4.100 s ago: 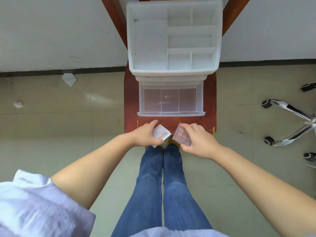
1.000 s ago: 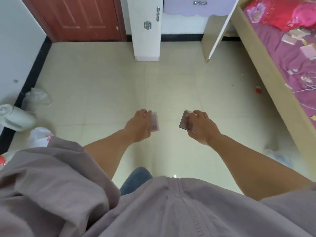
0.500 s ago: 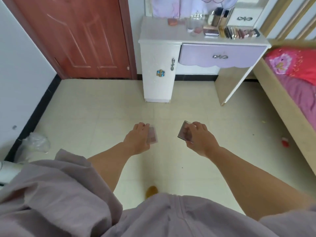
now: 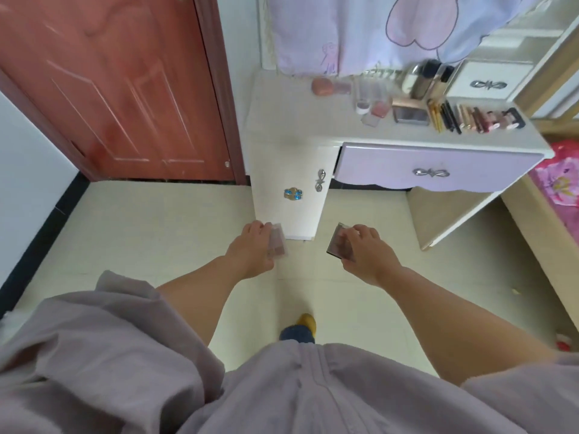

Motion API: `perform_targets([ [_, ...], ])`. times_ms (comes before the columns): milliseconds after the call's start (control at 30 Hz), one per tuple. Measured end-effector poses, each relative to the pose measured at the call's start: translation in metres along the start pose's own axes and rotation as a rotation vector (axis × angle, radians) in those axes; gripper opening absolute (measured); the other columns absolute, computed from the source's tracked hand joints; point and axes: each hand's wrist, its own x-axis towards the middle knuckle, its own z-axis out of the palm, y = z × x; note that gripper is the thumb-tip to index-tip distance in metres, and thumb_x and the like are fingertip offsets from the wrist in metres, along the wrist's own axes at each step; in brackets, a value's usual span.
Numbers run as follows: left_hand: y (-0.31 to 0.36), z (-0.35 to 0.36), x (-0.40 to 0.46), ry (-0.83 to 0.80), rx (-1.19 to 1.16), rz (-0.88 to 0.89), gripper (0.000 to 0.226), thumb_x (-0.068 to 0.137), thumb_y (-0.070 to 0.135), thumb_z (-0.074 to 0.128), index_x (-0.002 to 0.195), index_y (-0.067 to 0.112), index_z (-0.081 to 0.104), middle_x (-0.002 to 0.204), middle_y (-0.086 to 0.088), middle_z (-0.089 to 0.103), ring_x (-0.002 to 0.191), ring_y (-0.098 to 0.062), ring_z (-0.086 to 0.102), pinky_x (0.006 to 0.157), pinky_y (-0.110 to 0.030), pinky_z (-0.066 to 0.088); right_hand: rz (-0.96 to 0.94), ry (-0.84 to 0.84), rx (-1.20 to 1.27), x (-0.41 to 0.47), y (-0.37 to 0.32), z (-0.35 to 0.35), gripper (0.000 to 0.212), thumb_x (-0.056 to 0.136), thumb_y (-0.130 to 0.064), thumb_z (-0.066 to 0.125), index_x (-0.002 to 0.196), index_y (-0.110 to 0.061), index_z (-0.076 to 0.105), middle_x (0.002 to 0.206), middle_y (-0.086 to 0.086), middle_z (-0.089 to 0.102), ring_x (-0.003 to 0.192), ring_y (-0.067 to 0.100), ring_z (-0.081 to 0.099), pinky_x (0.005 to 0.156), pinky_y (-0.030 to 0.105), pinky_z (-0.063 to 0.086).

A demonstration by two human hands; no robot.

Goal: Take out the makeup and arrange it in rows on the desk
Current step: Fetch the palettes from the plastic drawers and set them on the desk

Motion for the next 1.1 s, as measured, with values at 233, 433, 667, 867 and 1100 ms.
perform_targets([
  [233,0.01,-0.069,0.16,0.042,-0.071,-0.023,0.072,0.081,0.024,0.062,0.141,0.01,0.024,0.137,-0.01,0.03,0.127,-0.027,0.029,0.093,-0.038,0.043,-0.037,-0.019,-0.01,0.157,0.051,-0.066,0.059,0.084,-0.03,0.059,0.136,-0.015,0.036,0.14,0.007,0.036,0.127,0.027,0.033,0.087,0.039,0.047],
  [433,0.011,-0.099,0.288,0.011,-0.041,0.042,0.078,0.079,0.027,0.065,0.142,0.009,0.023,0.137,-0.011,0.029,0.128,-0.027,0.028,0.099,-0.037,0.04,-0.022,0.004,0.004,0.268,0.086,-0.09,0.061,0.083,-0.031,0.061,0.136,-0.013,0.036,0.139,0.009,0.038,0.127,0.028,0.034,0.088,0.038,0.045],
  [667,0.0,-0.136,0.426,-0.023,0.011,0.121,0.075,0.082,0.028,0.061,0.142,0.007,0.022,0.138,-0.012,0.028,0.128,-0.03,0.028,0.102,-0.042,0.039,0.016,-0.017,0.007,0.391,0.115,-0.113,0.059,0.082,-0.03,0.061,0.133,-0.012,0.037,0.137,0.009,0.039,0.124,0.03,0.037,0.089,0.039,0.045],
  [867,-0.001,-0.156,0.504,-0.093,0.068,0.144,0.079,0.08,0.028,0.063,0.144,0.008,0.021,0.138,-0.012,0.029,0.128,-0.03,0.03,0.1,-0.039,0.039,-0.046,-0.081,-0.054,0.474,0.125,-0.13,0.058,0.082,-0.035,0.058,0.133,-0.016,0.036,0.138,0.007,0.036,0.127,0.029,0.034,0.092,0.05,0.043],
  [1100,0.01,-0.142,0.54,-0.177,0.128,0.095,0.079,0.077,0.032,0.064,0.141,0.011,0.024,0.134,-0.011,0.031,0.125,-0.03,0.032,0.104,-0.039,0.033,-0.182,-0.231,-0.108,0.518,0.145,-0.123,0.054,0.083,-0.034,0.058,0.129,-0.016,0.038,0.133,0.009,0.038,0.122,0.029,0.038,0.102,0.039,0.036],
])
